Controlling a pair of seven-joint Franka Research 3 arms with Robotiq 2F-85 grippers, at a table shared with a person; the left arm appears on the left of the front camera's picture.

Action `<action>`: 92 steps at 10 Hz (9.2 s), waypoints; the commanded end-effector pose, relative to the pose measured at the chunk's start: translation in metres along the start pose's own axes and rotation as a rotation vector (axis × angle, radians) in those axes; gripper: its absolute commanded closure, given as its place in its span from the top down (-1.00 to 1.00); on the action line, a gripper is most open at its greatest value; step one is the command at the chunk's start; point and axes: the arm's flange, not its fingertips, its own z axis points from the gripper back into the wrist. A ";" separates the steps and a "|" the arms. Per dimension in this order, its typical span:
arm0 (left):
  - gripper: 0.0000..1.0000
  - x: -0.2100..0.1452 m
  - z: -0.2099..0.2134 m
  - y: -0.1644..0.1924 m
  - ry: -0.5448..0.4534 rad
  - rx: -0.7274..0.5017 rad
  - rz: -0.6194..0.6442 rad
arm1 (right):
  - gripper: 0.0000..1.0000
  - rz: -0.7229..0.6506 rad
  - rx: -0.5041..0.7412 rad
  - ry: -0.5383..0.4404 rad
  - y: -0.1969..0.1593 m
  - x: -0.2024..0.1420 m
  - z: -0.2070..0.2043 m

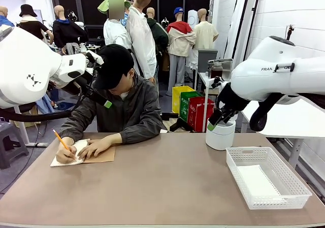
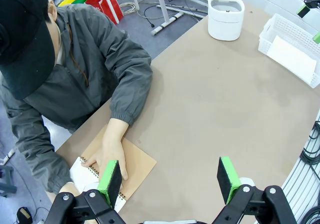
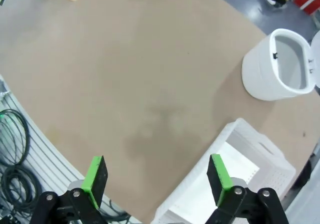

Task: Sort the paper based on its condition.
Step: If a person hands you a paper, place it in the Organizing basket , and if it's crumpled, put it in the Trash can.

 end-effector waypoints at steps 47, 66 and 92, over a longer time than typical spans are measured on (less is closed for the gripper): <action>1.00 -0.001 0.000 0.000 0.002 0.003 0.015 | 1.00 0.287 0.069 -0.383 0.021 -0.015 0.022; 1.00 -0.001 0.000 0.000 0.002 0.003 0.015 | 1.00 0.287 0.069 -0.383 0.021 -0.015 0.022; 1.00 -0.001 0.000 0.000 0.002 0.003 0.015 | 1.00 0.287 0.069 -0.383 0.021 -0.015 0.022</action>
